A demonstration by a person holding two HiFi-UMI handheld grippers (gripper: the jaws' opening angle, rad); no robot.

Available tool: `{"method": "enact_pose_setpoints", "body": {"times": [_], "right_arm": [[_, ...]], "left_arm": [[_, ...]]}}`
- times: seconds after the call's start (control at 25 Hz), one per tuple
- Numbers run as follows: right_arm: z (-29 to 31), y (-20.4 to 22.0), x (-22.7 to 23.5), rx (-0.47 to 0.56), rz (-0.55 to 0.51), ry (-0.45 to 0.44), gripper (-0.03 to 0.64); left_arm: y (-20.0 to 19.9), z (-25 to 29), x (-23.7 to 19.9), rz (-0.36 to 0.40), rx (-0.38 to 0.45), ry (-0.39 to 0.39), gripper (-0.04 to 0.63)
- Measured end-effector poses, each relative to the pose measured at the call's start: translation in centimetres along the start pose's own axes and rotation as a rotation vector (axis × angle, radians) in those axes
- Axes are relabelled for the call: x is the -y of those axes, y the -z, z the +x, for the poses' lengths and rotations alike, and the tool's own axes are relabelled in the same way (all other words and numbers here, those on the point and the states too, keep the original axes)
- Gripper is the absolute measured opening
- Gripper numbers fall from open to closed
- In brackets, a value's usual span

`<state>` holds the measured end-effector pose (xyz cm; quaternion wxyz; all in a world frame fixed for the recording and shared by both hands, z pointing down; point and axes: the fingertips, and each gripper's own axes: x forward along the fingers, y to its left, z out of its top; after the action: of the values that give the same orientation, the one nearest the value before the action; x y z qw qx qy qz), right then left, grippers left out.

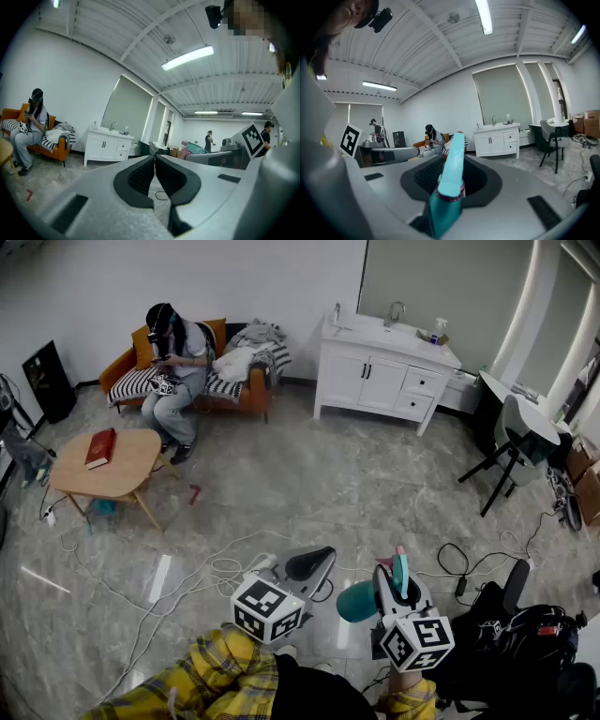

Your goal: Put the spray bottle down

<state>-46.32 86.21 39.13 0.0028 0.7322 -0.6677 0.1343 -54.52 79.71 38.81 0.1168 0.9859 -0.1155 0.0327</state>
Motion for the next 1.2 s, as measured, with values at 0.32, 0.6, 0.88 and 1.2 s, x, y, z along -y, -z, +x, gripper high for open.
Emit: {"method": "enact_pose_setpoints", "body": {"times": [0.32, 0.6, 0.88, 1.2], "right_arm": [[2.8, 0.0, -1.3, -0.008, -0.001, 0.015, 0.107], [4.6, 0.5, -2.1, -0.004, 0.023, 0.047, 0.106], [6.5, 0.9, -0.3, -0.018, 0.045, 0.086, 0.106], [11.3, 0.0, 5.8, -0.022, 0.022, 0.093, 0.106]], "left_arm": [[-0.4, -0.6, -2.5, 0.026, 0.002, 0.026, 0.011], [-0.3, -1.1, -4.3, 0.041, -0.013, 0.076, 0.011], [0.0, -0.3, -7.2, 0.039, -0.036, 0.061, 0.011], [0.2, 6.2, -11.4, 0.020, -0.041, 0.014, 0.011]]}}
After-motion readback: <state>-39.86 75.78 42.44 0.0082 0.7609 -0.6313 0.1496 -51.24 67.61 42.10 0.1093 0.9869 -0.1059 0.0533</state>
